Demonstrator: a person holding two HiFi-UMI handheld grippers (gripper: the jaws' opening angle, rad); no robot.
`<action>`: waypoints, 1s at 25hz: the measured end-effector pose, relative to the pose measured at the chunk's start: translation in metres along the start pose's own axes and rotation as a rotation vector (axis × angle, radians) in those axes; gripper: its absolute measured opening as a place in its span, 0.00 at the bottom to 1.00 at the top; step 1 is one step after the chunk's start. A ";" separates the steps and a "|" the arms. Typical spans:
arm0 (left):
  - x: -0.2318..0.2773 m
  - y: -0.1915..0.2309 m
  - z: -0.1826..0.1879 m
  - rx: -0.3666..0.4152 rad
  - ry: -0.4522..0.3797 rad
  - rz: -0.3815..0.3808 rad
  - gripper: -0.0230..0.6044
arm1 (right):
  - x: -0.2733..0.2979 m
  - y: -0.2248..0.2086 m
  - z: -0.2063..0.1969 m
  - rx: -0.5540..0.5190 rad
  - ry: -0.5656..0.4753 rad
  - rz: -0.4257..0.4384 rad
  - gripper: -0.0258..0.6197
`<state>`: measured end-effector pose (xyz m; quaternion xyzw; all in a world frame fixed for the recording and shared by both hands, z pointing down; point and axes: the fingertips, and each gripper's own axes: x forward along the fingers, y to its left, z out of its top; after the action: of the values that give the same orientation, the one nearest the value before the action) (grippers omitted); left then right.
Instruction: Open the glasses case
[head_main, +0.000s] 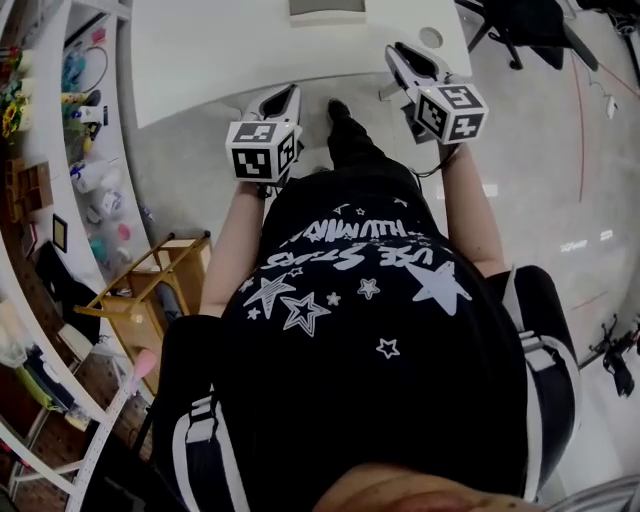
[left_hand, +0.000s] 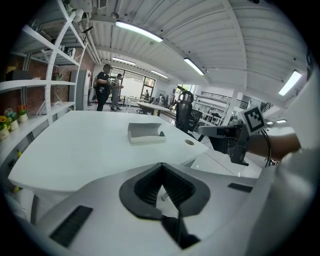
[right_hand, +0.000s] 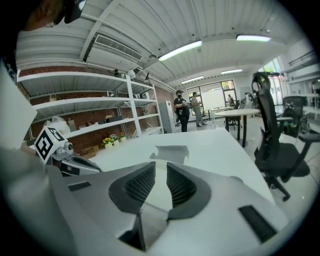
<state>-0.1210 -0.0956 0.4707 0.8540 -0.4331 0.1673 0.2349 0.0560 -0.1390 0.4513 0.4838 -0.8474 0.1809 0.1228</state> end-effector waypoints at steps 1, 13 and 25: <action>-0.003 -0.004 -0.005 0.001 0.000 -0.010 0.06 | -0.011 0.003 -0.007 0.024 0.002 -0.004 0.16; -0.026 -0.047 -0.045 -0.024 0.009 -0.064 0.06 | -0.091 0.033 -0.090 0.141 0.137 0.021 0.06; -0.037 -0.112 -0.052 -0.019 -0.029 -0.021 0.06 | -0.129 0.041 -0.133 0.100 0.207 0.176 0.05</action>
<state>-0.0547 0.0148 0.4679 0.8586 -0.4288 0.1484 0.2385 0.0897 0.0363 0.5144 0.3918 -0.8593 0.2820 0.1691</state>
